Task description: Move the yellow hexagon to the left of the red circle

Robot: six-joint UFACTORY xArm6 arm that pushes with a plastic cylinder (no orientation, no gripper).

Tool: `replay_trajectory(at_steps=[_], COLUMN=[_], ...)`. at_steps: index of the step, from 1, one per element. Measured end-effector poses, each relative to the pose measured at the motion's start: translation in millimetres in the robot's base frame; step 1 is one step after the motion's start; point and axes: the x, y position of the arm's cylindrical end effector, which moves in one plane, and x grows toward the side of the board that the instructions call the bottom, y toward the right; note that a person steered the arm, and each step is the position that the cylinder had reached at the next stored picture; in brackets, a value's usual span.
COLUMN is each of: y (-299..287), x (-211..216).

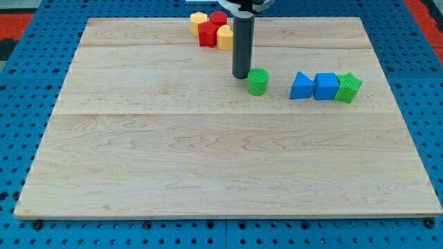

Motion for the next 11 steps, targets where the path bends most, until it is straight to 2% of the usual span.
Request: replay_trajectory(at_steps=[3,4,6,7,8,11], y=[7,9,52,40,13,-205], x=[2,-30,-141,-163,-162,-163])
